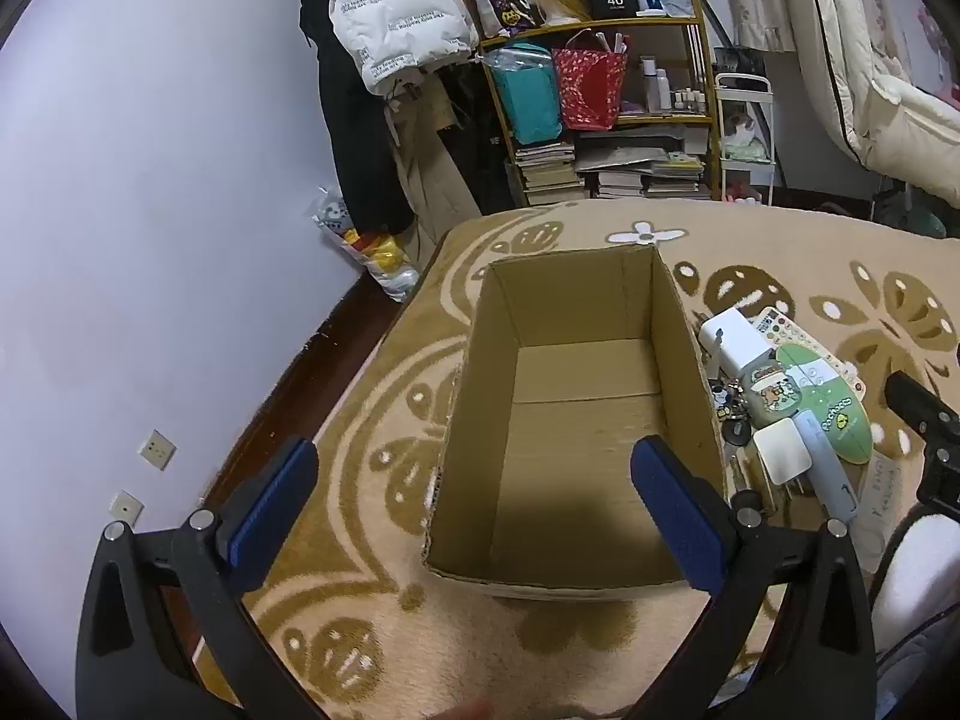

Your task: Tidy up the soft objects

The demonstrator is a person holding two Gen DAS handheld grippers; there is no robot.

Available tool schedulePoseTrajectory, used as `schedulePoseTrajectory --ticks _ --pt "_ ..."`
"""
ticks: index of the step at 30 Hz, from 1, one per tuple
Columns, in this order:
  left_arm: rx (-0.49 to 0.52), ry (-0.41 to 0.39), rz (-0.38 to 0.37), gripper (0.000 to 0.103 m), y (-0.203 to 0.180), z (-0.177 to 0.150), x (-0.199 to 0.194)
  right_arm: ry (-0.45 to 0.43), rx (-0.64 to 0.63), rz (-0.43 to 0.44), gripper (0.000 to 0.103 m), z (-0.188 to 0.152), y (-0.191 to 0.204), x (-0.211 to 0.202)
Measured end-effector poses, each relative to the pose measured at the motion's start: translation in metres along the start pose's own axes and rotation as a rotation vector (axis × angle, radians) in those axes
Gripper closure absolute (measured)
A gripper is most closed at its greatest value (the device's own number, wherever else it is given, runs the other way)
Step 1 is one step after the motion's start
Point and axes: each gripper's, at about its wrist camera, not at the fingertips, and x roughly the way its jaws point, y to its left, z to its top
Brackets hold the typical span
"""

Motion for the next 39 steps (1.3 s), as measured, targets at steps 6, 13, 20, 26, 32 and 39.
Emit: schedulePoseTrajectory --ticks 6,13,20,26,32,39 --pt "0.010 0.011 0.003 0.000 0.002 -0.001 0.002 0.006 -0.005 -0.014 0.000 0.000 0.001 0.000" --pt "0.029 -0.031 0.032 0.000 -0.001 -0.001 -0.003 0.000 -0.015 -0.011 0.000 -0.001 0.003 -0.001" --pt "-0.015 -0.023 0.005 0.000 0.007 0.000 -0.003 0.003 -0.011 -0.011 0.000 0.000 0.001 0.001" --pt "-0.034 -0.025 0.002 0.000 0.009 -0.001 -0.002 0.003 -0.011 -0.009 0.000 -0.001 0.001 0.001" --pt "-0.034 -0.028 0.003 0.000 0.009 -0.003 -0.002 0.004 -0.011 -0.010 0.000 0.000 0.001 0.001" --pt "-0.007 -0.025 0.029 0.000 0.006 -0.004 -0.002 0.005 -0.011 -0.010 0.000 0.000 0.001 0.001"
